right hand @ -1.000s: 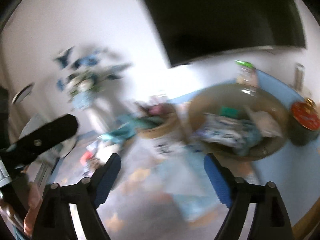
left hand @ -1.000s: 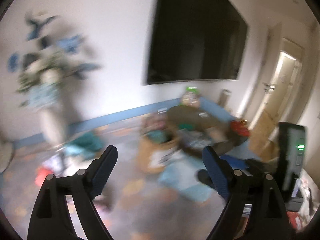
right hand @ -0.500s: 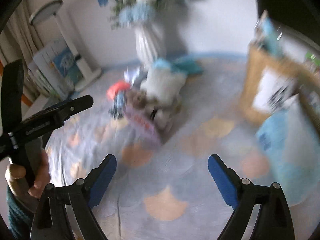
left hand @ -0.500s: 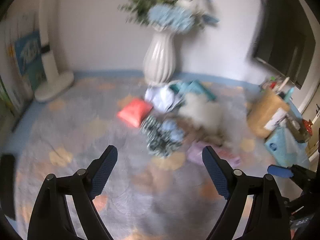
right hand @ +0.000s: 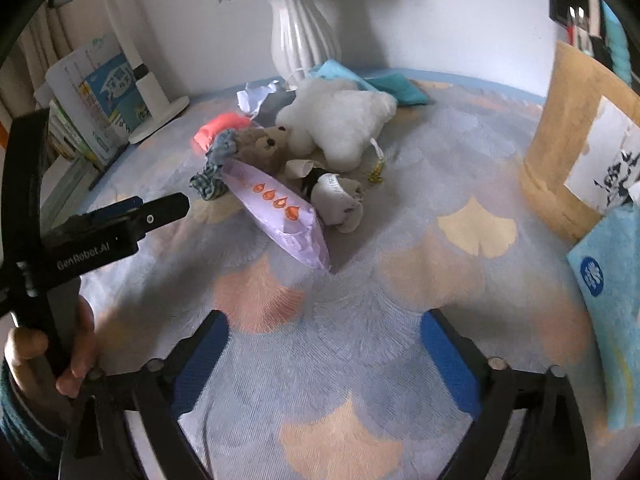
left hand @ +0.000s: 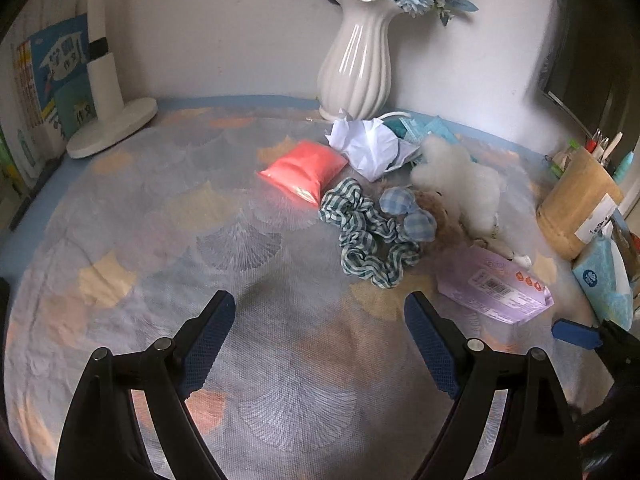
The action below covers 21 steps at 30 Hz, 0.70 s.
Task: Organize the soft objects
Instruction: 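Move both open grippers back over the pile on the bed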
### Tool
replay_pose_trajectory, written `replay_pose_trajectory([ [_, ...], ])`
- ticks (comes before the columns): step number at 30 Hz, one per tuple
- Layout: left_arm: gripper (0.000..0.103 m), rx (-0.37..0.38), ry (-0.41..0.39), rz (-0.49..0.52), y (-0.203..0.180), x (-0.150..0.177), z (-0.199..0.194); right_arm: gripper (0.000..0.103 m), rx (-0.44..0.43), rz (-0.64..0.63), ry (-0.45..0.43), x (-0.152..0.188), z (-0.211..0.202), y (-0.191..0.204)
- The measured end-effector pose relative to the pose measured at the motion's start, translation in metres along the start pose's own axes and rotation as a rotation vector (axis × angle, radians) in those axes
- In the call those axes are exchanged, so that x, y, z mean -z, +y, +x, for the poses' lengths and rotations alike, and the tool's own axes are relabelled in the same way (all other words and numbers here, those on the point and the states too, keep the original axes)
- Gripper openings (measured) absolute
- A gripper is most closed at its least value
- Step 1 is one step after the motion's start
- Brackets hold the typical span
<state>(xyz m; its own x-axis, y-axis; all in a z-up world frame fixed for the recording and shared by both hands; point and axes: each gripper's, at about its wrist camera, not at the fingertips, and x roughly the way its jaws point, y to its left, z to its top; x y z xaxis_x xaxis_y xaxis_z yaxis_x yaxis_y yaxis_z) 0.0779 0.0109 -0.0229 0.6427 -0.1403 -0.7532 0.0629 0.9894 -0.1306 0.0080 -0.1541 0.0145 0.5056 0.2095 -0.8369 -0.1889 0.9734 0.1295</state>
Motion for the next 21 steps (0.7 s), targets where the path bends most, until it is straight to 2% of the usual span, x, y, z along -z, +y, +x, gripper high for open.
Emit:
replay_pose_trajectory([
  [5,0.086,0.009,0.017,-0.010,0.002,0.000,0.003,0.103,0.094,-0.094,0.015,0.002,0.009,0.017],
  [12,0.087,-0.044,0.040,-0.004,0.000,0.000,0.009,0.103,0.089,-0.096,0.011,0.002,0.010,0.015],
  [16,0.094,-0.072,0.056,0.017,-0.003,0.001,0.012,0.103,0.091,-0.098,0.013,0.002,0.011,0.017],
  [19,0.095,-0.078,0.064,0.025,-0.005,0.001,0.013,0.103,0.080,-0.103,0.045,-0.001,0.012,0.016],
  [21,0.095,-0.076,0.063,0.024,-0.004,0.002,0.013,0.103,0.068,-0.064,0.075,-0.006,0.011,0.014],
])
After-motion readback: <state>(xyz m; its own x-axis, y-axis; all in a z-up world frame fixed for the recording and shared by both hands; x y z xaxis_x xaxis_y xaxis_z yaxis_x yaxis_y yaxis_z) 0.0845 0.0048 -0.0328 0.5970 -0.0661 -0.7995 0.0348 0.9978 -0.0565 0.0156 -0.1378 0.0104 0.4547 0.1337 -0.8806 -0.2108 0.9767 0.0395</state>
